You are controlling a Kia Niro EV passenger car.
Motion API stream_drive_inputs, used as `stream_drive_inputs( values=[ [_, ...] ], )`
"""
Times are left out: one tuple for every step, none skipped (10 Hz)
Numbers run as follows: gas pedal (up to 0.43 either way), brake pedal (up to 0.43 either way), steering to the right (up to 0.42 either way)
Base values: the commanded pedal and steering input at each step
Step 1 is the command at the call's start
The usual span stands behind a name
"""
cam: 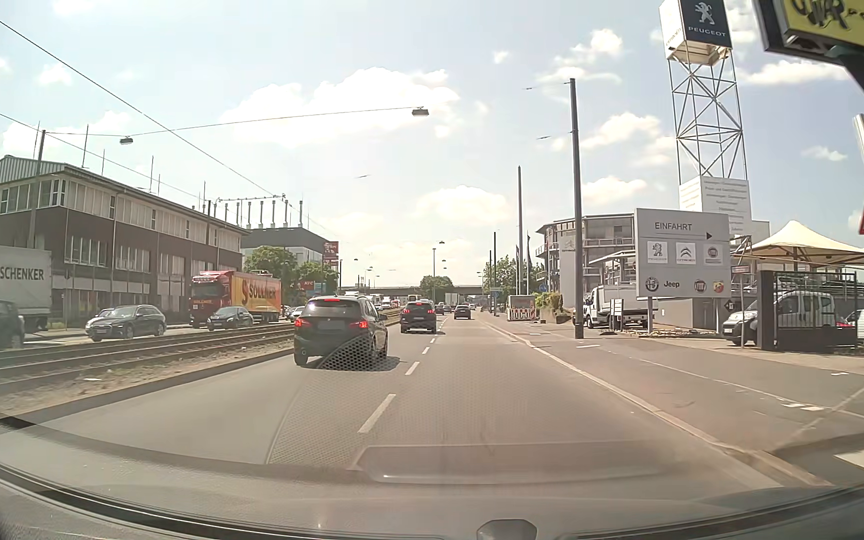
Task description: Follow the waypoints while adhering to traffic rules and regulations
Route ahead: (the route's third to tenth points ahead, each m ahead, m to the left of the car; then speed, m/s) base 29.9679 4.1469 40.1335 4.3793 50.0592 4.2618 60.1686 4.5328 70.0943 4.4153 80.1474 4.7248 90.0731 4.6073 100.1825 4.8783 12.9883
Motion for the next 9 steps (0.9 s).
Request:
stream_drive_inputs(
  values=[
    [0.110, 0.037, -0.002],
    [0.110, 0.030, -0.002],
    [0.110, 0.030, -0.002],
    [0.110, 0.030, -0.003],
    [0.110, 0.030, -0.003],
    [0.110, 0.030, -0.003],
    [0.110, 0.030, -0.002],
    [0.110, 0.030, -0.001],
    [0.110, 0.030, -0.002]
  ],
)
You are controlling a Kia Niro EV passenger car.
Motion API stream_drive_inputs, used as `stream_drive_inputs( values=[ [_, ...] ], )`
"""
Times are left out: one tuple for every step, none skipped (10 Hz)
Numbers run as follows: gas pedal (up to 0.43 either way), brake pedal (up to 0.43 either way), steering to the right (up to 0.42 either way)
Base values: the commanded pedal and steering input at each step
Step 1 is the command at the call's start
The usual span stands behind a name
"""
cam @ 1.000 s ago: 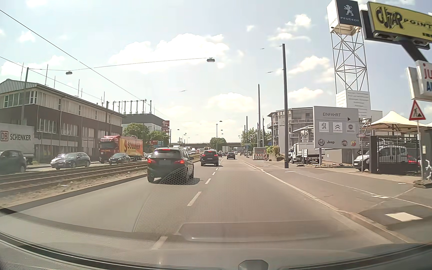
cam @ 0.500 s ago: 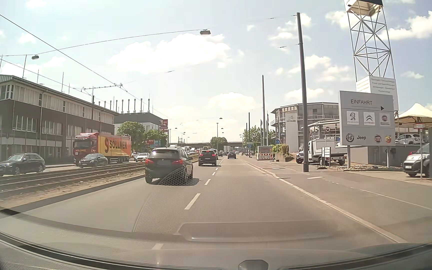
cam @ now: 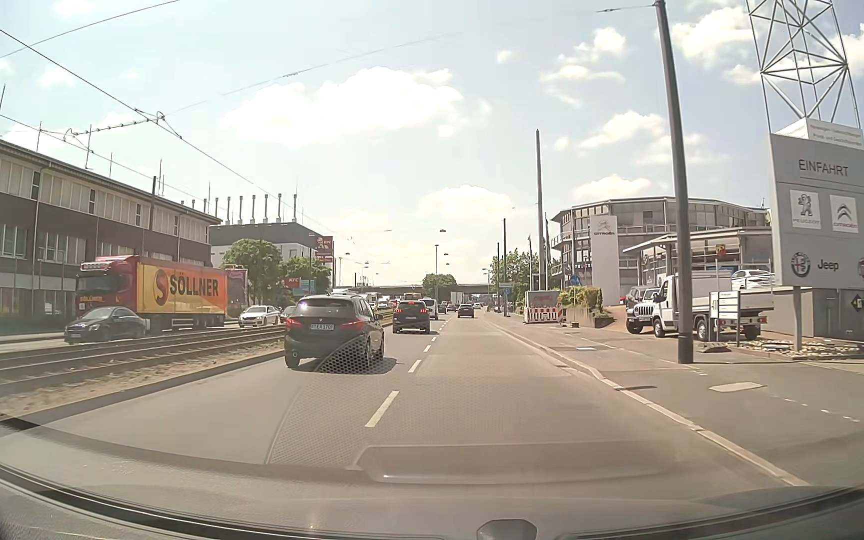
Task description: Follow the waypoints while adhering to traffic rules and regulations
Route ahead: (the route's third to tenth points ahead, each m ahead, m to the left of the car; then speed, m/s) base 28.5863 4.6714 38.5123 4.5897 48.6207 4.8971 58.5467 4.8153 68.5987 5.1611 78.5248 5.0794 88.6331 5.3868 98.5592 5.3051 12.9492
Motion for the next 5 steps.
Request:
stream_drive_inputs(
  values=[
    [0.110, 0.030, -0.001],
    [0.098, 0.030, -0.002],
    [0.098, 0.030, -0.001],
    [0.098, 0.030, -0.001],
    [0.098, 0.030, -0.001]
  ],
)
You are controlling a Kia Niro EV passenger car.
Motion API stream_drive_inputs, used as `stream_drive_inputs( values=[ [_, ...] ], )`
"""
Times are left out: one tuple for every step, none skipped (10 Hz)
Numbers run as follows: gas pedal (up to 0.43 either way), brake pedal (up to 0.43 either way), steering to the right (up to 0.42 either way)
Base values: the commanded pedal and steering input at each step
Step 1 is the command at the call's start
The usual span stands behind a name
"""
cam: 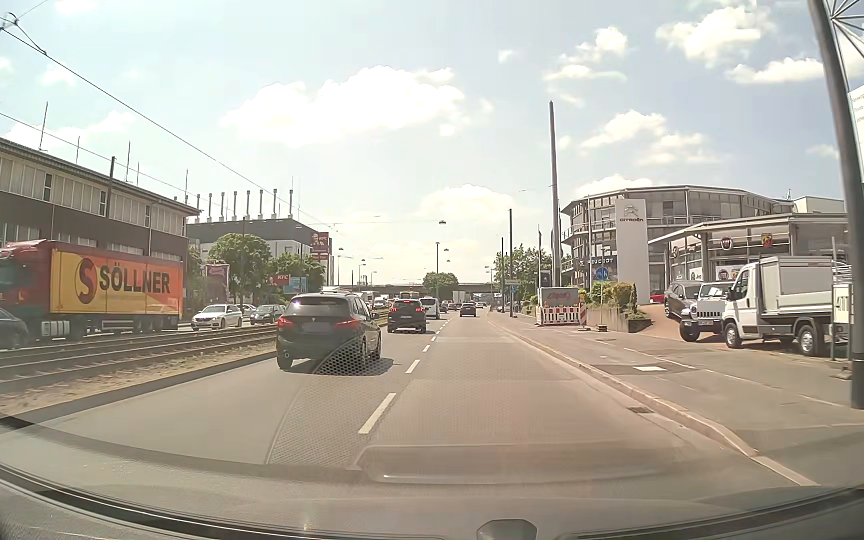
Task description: Follow the waypoints while adhering to traffic rules and regulations
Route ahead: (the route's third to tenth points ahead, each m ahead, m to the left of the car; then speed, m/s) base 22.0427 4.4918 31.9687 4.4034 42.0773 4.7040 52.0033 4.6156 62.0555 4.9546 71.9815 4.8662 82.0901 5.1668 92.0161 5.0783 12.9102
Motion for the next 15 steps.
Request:
stream_drive_inputs(
  values=[
    [0.098, 0.030, -0.001],
    [0.098, 0.030, -0.001],
    [0.098, 0.030, -0.002],
    [0.098, 0.030, -0.002],
    [0.079, 0.030, -0.002],
    [0.079, 0.030, -0.002],
    [0.079, 0.030, -0.003],
    [0.059, 0.030, -0.003],
    [0.028, 0.030, -0.002],
    [0.000, 0.030, -0.003],
    [0.000, 0.030, -0.003],
    [0.000, 0.030, -0.002],
    [0.000, 0.030, -0.002],
    [0.000, 0.030, 0.000],
    [0.008, 0.030, 0.001]
  ],
)
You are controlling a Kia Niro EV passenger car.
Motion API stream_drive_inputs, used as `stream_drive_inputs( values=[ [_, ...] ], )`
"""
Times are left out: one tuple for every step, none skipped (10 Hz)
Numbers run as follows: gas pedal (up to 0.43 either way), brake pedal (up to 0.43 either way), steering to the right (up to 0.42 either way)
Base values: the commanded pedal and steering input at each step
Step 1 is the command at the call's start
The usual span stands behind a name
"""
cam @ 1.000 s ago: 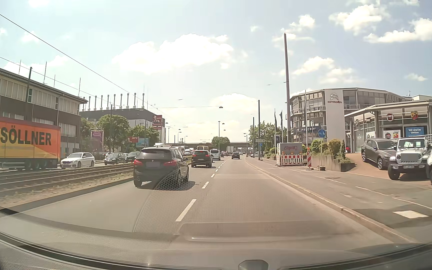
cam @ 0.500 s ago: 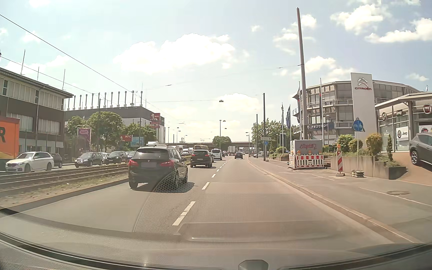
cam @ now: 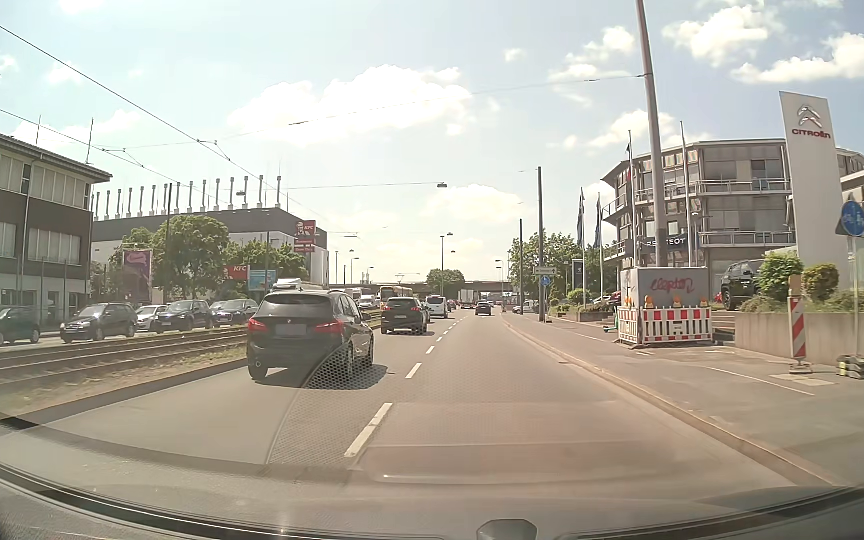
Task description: Follow the waypoints while adhering to traffic rules and regulations
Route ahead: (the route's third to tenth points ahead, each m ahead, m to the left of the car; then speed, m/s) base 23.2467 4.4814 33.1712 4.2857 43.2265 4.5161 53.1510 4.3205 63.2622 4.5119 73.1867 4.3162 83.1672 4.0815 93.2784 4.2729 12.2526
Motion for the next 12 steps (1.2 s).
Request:
stream_drive_inputs(
  values=[
    [0.028, 0.037, 0.001],
    [0.039, 0.030, 0.001],
    [0.047, 0.030, 0.001],
    [0.047, 0.030, 0.002],
    [0.047, 0.030, 0.004],
    [0.047, 0.030, 0.006],
    [0.047, 0.030, 0.004],
    [0.047, 0.030, 0.004],
    [0.047, 0.030, 0.004],
    [0.047, 0.030, 0.003],
    [0.047, 0.030, 0.004],
    [0.047, 0.030, 0.004]
  ],
)
